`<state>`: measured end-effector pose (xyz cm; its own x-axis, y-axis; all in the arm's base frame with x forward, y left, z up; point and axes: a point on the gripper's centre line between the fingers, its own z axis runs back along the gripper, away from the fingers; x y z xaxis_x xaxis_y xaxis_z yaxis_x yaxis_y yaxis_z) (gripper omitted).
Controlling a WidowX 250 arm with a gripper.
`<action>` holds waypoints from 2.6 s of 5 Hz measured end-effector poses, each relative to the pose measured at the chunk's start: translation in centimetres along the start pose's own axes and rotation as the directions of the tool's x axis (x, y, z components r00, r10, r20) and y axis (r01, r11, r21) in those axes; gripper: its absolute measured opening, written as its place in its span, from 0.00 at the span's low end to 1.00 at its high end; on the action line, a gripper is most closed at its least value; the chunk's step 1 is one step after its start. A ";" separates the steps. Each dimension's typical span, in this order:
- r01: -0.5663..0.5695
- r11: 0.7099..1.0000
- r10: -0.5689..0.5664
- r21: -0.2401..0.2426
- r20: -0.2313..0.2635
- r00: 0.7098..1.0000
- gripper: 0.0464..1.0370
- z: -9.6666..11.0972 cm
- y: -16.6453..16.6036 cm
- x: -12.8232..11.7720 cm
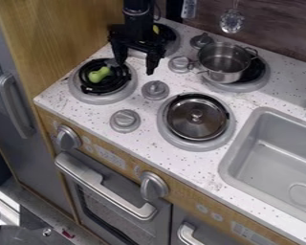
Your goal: Take the yellow thing and put it in the middle of the burner
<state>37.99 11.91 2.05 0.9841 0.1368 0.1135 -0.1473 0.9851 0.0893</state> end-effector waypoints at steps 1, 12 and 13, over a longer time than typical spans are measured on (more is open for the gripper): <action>-0.002 1.000 0.001 -0.012 -0.045 0.999 0.96 -1.7 -0.3 -0.7; 0.269 0.960 -0.227 -0.076 0.352 0.908 0.94 -7.9 7.2 10.5; 0.299 0.950 -0.253 -0.089 0.339 0.906 0.66 -7.8 6.5 10.4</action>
<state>48.04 20.55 -3.95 0.8951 -0.1611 0.4158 0.1632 0.9861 0.0309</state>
